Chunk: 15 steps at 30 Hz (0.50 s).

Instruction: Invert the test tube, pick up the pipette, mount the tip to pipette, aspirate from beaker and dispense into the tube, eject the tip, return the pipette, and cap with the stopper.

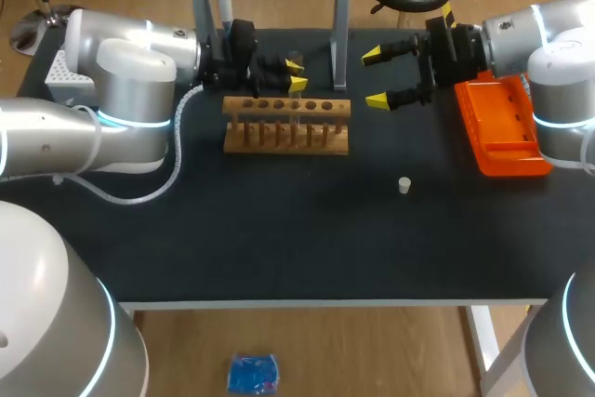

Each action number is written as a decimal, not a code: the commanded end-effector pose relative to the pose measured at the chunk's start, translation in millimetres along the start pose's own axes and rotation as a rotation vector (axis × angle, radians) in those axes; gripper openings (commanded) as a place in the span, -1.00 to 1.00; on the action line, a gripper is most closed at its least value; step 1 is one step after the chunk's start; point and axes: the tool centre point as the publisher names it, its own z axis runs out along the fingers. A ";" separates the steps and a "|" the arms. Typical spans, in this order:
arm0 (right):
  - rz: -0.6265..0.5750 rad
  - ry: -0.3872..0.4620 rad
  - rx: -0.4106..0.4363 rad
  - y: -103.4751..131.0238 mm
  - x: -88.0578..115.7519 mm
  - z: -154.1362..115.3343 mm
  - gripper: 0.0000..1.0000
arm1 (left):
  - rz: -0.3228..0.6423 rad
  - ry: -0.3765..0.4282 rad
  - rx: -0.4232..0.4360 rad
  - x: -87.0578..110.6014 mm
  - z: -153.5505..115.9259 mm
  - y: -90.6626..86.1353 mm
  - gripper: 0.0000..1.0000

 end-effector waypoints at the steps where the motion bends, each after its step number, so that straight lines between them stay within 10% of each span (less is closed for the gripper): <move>1: -0.001 0.000 0.000 -0.6 -0.2 0.1 1.00 | -0.002 0.005 -0.004 -2.4 0.0 -0.1 0.87; 15: -0.001 0.000 0.000 -0.6 -0.2 0.1 1.00 | 0.004 -0.014 0.000 -2.2 -4.5 -2.2 0.99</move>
